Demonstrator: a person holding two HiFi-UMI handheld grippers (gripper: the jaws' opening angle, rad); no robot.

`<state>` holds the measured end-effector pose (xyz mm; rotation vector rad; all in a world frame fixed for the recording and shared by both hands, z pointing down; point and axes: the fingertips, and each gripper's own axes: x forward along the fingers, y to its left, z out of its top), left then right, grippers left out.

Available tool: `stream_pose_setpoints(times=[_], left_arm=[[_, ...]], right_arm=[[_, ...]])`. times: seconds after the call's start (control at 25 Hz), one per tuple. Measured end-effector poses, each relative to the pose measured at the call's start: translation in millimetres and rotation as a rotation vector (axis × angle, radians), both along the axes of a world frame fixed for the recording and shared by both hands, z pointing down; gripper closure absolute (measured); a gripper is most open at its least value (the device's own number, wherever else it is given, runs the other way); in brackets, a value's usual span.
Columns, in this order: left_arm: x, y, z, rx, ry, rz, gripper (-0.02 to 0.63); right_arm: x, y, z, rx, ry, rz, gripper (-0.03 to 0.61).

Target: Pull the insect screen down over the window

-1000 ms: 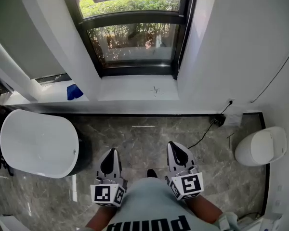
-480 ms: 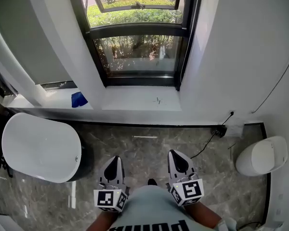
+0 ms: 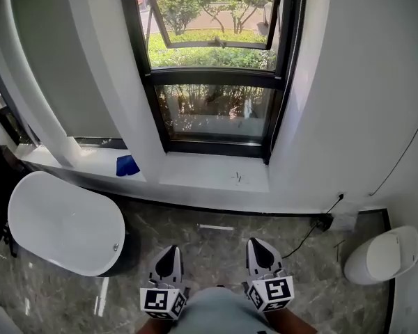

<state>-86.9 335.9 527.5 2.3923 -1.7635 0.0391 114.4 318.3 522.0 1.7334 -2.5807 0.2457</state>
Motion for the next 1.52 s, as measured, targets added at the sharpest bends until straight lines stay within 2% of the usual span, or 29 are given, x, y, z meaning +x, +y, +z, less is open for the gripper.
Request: stream_pose_setpoints(times=[0.28,0.48,0.72,0.92,1.08,1.2,1.52], left_arm=[[2.0,3.2,-4.8,-0.003,-0.02,-0.014,0.601],[0.7,1.7,3.0,-0.033,-0.036,-0.02,0.601],[-5.6,-26.9,11.9,-0.065,-0.028,-0.012,0.601],[3.7,-80.2,14.5,-0.069,-0.013,0.031,0.601],[-0.1,-129.5,20.5,-0.074,-0.044,0.054,0.601],[-12.1,-174.3,25.2,-0.085,-0.063,0.058,0.601],[-60.0,-306.8,-0.3,-0.057,-0.024,0.083,0.601]], right_arm=[[0.4,-2.1,-8.7,0.026,0.004,-0.023,0.581],[4.9,-10.6,0.3,0.007,0.002,-0.021,0.583],[2.5,-36.3,6.0,0.0,0.032,0.004,0.583],[9.3,-68.4,15.6,-0.021,0.033,0.027,0.581],[6.2,-111.2,26.0,-0.039,0.024,0.039,0.583],[-0.2,-155.6,21.9,-0.04,0.025,0.057,0.583],[-33.7,-276.4,-15.5,0.012,0.089,0.091,0.583]])
